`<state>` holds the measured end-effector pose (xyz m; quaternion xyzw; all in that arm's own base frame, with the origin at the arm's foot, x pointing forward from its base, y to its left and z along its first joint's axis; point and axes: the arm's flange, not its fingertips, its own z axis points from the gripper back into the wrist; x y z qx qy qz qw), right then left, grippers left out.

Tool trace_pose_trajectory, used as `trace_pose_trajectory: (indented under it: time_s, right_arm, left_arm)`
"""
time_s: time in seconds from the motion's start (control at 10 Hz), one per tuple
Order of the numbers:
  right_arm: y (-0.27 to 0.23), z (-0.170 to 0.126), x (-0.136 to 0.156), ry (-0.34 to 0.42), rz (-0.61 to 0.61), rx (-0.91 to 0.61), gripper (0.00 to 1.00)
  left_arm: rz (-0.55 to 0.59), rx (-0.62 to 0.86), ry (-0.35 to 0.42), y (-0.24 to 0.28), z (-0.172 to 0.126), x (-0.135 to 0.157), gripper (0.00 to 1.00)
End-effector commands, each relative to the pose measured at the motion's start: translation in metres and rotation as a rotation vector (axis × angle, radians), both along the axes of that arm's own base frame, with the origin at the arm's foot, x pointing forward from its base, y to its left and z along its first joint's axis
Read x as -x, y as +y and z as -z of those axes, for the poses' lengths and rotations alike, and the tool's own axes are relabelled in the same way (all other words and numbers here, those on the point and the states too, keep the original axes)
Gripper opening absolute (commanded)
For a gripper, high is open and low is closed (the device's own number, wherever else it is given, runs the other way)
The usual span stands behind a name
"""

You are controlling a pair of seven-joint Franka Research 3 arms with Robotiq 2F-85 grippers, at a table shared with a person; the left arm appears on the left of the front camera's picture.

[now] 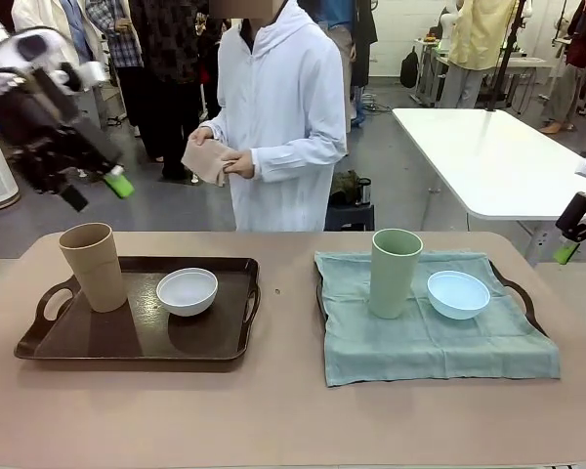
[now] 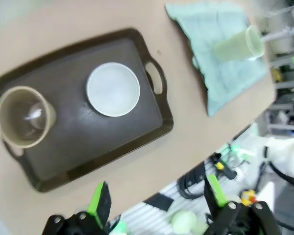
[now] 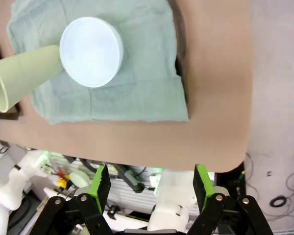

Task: Set up a tray with a mat and arrange the tableware.
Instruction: Pick up the Picnic Bowl and Reusable plastic cup from the Handle tray in front of the human's position and hold them in the air.

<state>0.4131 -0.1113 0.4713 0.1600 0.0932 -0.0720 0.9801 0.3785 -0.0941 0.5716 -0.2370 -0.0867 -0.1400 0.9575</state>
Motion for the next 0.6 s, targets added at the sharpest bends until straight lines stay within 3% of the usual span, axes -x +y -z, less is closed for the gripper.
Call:
trace_pose_trajectory:
  time_s: [0.0,0.5]
  right_arm:
    - [-0.016,-0.005,-0.005,0.016,-0.007,-0.172,0.88]
    - [-0.059,-0.007,0.021,-0.066,0.068,-0.473,0.88]
  left_arm:
    - [0.001,0.174,0.024,0.039,0.025,-0.001,1.0]
    - [-0.084,0.481,0.123,0.14,0.069,-0.003,1.0]
